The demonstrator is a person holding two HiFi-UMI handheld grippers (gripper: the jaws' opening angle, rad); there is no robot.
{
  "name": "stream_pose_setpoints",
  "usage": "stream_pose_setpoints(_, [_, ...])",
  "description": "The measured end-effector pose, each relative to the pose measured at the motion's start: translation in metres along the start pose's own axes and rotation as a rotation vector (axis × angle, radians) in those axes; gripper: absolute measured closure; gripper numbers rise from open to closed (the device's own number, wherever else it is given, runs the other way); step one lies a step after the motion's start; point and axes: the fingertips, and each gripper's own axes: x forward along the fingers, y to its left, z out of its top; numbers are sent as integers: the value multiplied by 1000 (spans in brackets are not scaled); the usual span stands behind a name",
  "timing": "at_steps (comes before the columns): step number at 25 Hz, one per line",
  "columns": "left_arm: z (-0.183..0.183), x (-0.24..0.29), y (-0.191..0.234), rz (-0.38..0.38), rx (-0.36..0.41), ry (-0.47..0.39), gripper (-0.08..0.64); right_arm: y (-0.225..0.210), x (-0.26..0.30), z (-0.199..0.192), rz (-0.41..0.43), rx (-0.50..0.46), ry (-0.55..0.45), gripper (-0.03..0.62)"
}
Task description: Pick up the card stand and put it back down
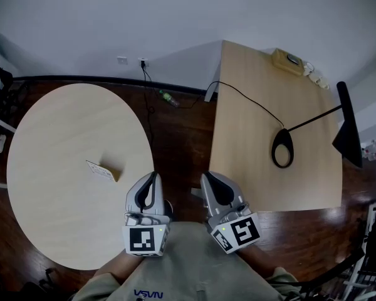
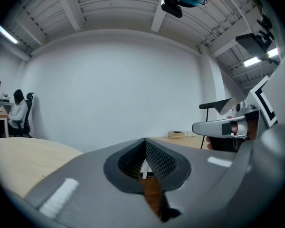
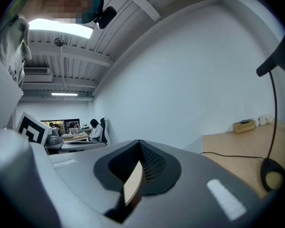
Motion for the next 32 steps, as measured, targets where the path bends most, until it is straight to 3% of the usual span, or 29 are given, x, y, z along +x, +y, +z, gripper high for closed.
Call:
stream_pose_setpoints(5, [5,2,-41,-57,15,-10,552,-21,-41,7,-72,-15,-22,592])
stream_pose_setpoints(13, [1,-12,-144,-139,74,-11,552,-65,-136,4,-172,-2,-62,592])
stream_pose_setpoints(21, [-19,-46,-235,-86,94,13,552,-107,-227,-14,-170,37,-72,592])
stream_pose_setpoints(25, [-34,-66,-246,-99,122,47,552,-101,-243,-24,-157,33,-56,592])
stream_pose_setpoints(32, [-29,-83,-230,-113,111,32,552,-71,-246,-25,-178,29,-41,592])
